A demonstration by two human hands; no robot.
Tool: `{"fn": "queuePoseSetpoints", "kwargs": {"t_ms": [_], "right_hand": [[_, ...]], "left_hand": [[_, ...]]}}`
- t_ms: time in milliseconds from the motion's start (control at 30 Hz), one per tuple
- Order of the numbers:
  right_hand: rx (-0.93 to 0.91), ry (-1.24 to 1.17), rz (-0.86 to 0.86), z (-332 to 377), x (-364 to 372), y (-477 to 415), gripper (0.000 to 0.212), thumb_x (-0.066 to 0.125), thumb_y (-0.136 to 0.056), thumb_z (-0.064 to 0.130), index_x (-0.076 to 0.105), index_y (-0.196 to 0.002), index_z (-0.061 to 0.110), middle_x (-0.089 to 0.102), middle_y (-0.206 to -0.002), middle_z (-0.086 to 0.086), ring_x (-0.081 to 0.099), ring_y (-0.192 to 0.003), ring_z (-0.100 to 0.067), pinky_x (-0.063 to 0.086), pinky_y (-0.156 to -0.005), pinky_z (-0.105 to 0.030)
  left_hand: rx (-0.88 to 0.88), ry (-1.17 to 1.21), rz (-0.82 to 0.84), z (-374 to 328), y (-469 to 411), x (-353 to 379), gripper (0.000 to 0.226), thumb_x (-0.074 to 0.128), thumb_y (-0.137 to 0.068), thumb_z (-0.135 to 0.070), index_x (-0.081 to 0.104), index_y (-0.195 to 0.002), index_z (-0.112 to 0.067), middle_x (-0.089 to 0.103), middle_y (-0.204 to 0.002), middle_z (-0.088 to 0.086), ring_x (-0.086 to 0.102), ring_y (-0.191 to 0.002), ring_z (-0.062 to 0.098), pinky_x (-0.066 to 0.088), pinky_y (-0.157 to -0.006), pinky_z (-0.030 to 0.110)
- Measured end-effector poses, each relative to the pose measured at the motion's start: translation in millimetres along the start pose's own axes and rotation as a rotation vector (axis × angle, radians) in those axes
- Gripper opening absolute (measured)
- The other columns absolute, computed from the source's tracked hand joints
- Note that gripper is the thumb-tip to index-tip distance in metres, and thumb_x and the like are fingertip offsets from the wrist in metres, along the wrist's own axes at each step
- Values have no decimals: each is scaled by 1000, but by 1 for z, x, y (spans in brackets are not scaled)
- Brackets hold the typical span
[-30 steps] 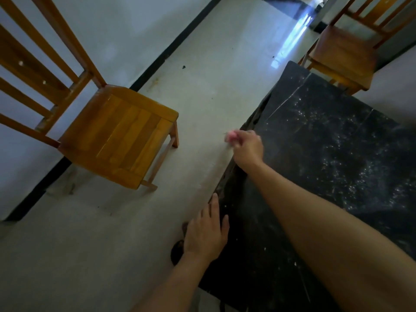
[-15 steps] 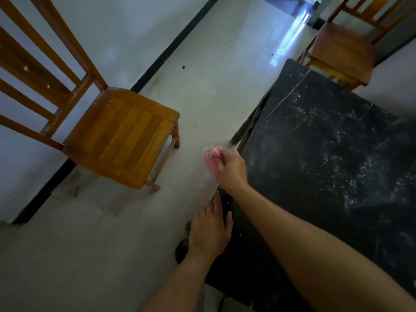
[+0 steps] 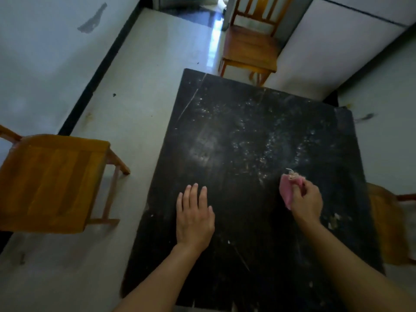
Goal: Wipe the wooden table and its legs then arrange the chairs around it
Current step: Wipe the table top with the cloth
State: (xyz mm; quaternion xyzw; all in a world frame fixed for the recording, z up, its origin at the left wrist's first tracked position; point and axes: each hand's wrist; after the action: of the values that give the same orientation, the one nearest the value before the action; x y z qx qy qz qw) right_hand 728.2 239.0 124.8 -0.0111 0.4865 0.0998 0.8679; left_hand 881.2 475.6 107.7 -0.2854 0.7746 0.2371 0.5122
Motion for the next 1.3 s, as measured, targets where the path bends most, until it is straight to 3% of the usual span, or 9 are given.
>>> {"fn": "queuePoseSetpoints", "kwargs": {"t_ms": [333, 467, 600, 700, 800, 900, 1067, 1200, 1300], "right_hand": [[386, 170, -160, -132, -82, -118, 17, 56, -95, 28, 69, -100, 20, 62, -116, -11, 59, -98, -25, 45, -74, -32], [131, 143, -98, -81, -26, -127, 18, 54, -94, 20, 67, -105, 27, 52, -115, -5, 51, -98, -21, 38, -72, -31], [-450, 36, 322, 4, 39, -87, 23, 54, -96, 22, 63, -117, 22, 52, -108, -3, 47, -99, -19, 39, -73, -27], [-562, -167, 577, 19, 30, -92, 16, 56, -95, 20, 69, -104, 24, 53, -98, 2, 49, -90, -13, 40, -73, -24], [-345, -329, 292, -15, -18, -135, 27, 57, -91, 14, 68, -86, 38, 59, -95, 5, 56, -87, -11, 43, -73, -22], [-21, -193, -27, -88, -74, -180, 19, 52, -95, 24, 63, -87, 37, 58, -103, 4, 55, -97, -16, 46, -84, -31], [322, 51, -224, -154, -90, -221, 18, 49, -97, 34, 66, -99, 26, 62, -112, -5, 60, -92, -19, 53, -79, -35], [117, 113, -163, -92, -42, -225, 11, 56, -93, 36, 64, -89, 30, 54, -110, -1, 50, -99, -18, 40, -74, -30], [-270, 60, 115, -36, 2, -174, 16, 55, -92, 20, 66, -101, 27, 52, -111, -5, 47, -100, -22, 37, -73, -29]], "left_hand": [[-154, -46, 5, -85, -31, 65, 54, 37, -96, -32, 39, -139, 1, 31, -150, 22, 21, -143, 34, 16, -117, 49], [-164, -110, -38, -93, -33, 78, 62, 26, -92, -37, 38, -139, 1, 27, -152, 23, 17, -144, 34, 12, -118, 48], [-195, -125, -55, -96, -34, 81, 63, 25, -91, -37, 39, -139, 0, 28, -152, 21, 17, -144, 33, 13, -118, 48], [-213, -138, -67, -98, -34, 80, 62, 26, -90, -36, 42, -137, 0, 31, -151, 21, 20, -143, 33, 16, -117, 49], [-215, -131, -67, -98, -36, 78, 61, 27, -90, -36, 41, -138, 0, 30, -151, 21, 19, -143, 33, 15, -118, 48], [-217, -131, -66, -98, -35, 78, 61, 27, -90, -35, 41, -138, 0, 30, -151, 21, 18, -144, 32, 14, -118, 48], [-232, -129, -54, -102, -35, 79, 62, 27, -90, -35, 40, -138, 0, 29, -151, 21, 18, -144, 33, 14, -118, 49], [-222, -129, -52, -101, -36, 80, 60, 28, -90, -35, 40, -137, 0, 28, -151, 21, 18, -143, 33, 14, -118, 50], [-222, -144, -39, -99, -34, 81, 60, 28, -90, -35, 40, -137, 0, 28, -151, 20, 18, -143, 33, 15, -117, 51]]}}
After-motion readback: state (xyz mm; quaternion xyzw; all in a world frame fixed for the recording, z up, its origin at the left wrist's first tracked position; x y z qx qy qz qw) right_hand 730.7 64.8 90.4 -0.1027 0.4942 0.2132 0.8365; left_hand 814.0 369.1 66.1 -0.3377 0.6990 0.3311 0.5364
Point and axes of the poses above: each hand's wrist, its own y-axis away from the middle knuckle, its own x-axis out of the palm, z = x × y
